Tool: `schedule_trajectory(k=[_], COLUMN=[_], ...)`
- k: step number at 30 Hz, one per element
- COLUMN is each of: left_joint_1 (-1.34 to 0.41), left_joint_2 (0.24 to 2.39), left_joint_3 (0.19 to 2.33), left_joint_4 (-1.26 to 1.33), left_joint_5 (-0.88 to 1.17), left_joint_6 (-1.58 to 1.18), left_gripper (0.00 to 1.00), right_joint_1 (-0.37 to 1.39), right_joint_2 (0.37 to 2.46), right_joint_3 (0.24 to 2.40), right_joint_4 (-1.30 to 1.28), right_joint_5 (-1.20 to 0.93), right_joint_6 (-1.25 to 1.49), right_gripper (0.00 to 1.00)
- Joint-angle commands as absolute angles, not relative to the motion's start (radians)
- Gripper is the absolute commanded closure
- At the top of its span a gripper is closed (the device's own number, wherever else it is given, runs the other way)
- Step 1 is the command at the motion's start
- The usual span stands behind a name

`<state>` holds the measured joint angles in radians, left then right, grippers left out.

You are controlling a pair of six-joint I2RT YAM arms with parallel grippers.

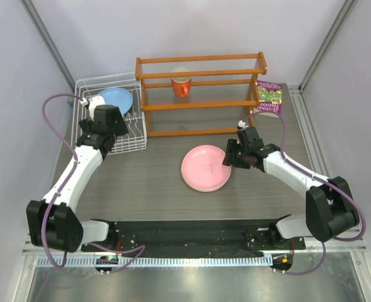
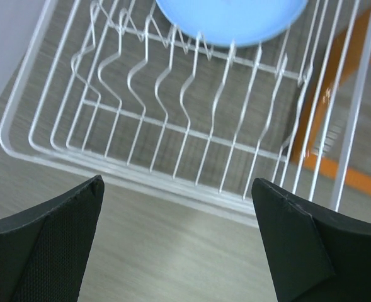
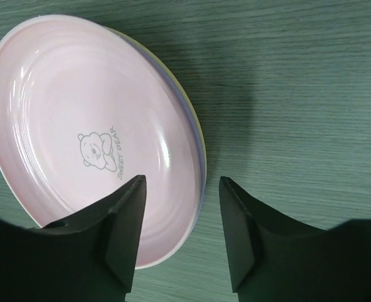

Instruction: Unload the plates from the dish rack

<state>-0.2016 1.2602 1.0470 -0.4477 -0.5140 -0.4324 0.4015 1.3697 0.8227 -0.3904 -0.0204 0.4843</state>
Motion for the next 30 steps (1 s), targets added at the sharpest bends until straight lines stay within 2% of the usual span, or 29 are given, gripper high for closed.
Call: schedule_trajectory(k=[1, 6, 12, 17, 24, 30], left_joint_1=[-0.078, 0.082, 0.219, 0.262, 0.276, 0.298], left_joint_2=[1.351, 1.559, 1.875, 2.087, 2.193, 2.253], left_joint_3=[1.170, 1.368, 1.687, 1.940, 2.026, 2.077], left_joint_4=[-0.358, -0.339, -0.399, -0.468, -0.437, -0.456], left_joint_5=[-0.399, -0.263, -0.008, 0.184, 0.300, 0.298], left_joint_6=[-0.422, -0.436, -0.480, -0.480, -0.503, -0.534], left_gripper=[0.01, 0.00, 0.00, 0.08, 0.12, 0.17], right_joint_1=[0.396, 0.396, 0.380, 0.353, 0.313, 0.296], right_joint_2=[1.313, 1.259, 1.285, 1.354, 1.445, 1.496], right_joint_3=[0.876, 0.919, 0.959, 0.992, 1.055, 1.075], right_joint_4=[-0.405, -0.440, -0.453, -0.454, -0.451, -0.451], right_joint_5=[-0.005, 0.090, 0.129, 0.112, 0.078, 0.055], right_joint_6=[0.462, 0.426, 0.397, 0.388, 0.380, 0.373], right_gripper=[0.42, 0.34, 0.32, 0.32, 0.32, 0.32])
